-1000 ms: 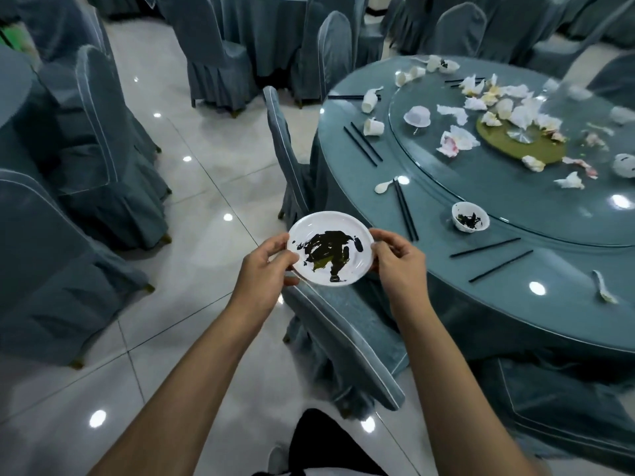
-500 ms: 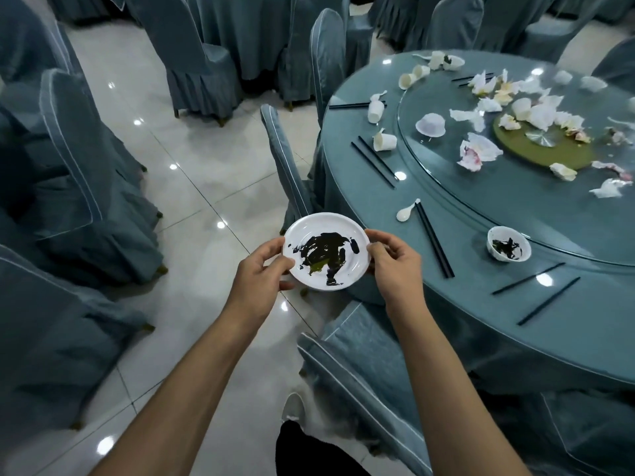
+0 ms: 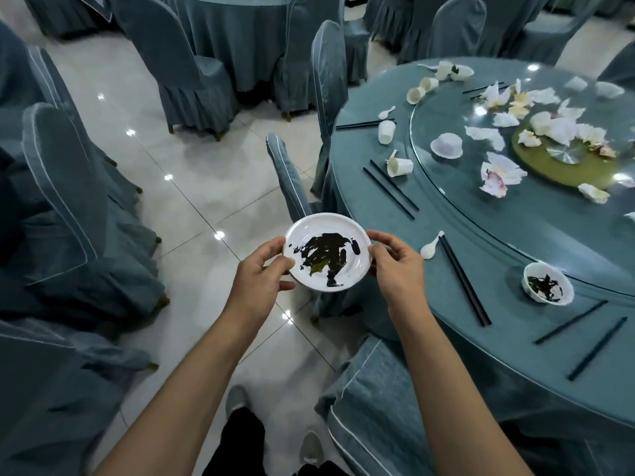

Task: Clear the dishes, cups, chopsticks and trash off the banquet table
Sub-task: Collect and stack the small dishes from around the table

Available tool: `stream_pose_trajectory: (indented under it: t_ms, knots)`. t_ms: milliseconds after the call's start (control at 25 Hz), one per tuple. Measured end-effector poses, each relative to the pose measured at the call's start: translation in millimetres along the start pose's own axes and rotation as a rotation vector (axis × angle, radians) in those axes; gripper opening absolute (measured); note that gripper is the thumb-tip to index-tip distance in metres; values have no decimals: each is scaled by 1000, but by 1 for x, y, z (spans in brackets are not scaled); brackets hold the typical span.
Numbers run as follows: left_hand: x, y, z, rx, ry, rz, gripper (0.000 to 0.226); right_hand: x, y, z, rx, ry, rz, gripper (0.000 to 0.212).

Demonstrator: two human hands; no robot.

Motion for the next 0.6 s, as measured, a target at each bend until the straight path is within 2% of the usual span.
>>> stream_pose_trajectory:
  t_ms: [600]
  knots:
    - [126, -74, 207, -177, 44, 116, 33, -13, 163, 129, 235, -13, 90, 27]
Point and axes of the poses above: each hand's wrist, its own z-axis towards the middle knuckle, its own y-axis out of the palm, x = y × z, the point moved 5 cm from there along z, towards the middle knuckle, and after that the axes turned 14 degrees about -y, right-handed, at the moved point
